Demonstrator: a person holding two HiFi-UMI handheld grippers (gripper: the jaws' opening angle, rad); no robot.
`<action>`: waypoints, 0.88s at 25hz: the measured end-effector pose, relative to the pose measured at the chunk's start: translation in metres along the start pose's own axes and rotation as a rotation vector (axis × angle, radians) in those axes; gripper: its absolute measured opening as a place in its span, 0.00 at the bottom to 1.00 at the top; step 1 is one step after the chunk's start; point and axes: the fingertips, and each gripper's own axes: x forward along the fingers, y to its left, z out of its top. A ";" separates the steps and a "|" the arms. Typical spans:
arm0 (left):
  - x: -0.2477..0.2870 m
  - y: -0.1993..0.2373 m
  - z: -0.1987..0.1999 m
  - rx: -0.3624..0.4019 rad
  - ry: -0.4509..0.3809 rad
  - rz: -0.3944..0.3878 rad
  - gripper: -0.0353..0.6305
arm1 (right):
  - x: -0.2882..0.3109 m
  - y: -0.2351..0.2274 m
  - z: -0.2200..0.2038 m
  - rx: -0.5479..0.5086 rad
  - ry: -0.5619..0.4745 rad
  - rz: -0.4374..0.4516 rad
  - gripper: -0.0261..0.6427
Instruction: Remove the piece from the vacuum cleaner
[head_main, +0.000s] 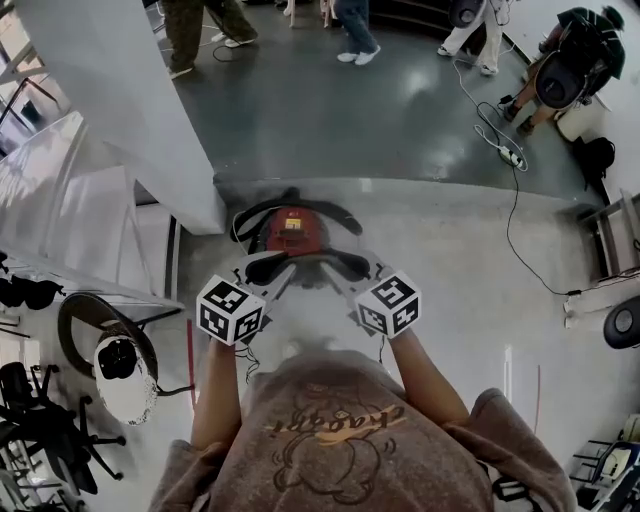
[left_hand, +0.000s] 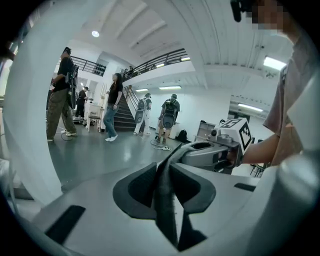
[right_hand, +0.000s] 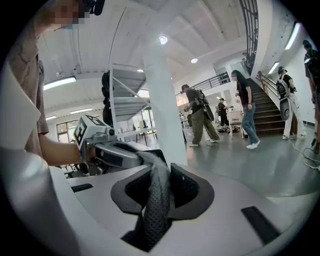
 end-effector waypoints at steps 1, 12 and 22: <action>0.002 -0.001 -0.001 0.001 0.004 0.001 0.16 | -0.001 -0.001 -0.002 0.005 0.002 0.000 0.14; 0.009 -0.011 -0.007 0.000 0.029 0.024 0.16 | -0.011 -0.005 -0.013 0.042 0.005 -0.007 0.14; 0.006 -0.013 -0.009 -0.017 0.014 0.045 0.16 | -0.012 -0.002 -0.016 0.022 0.008 0.001 0.14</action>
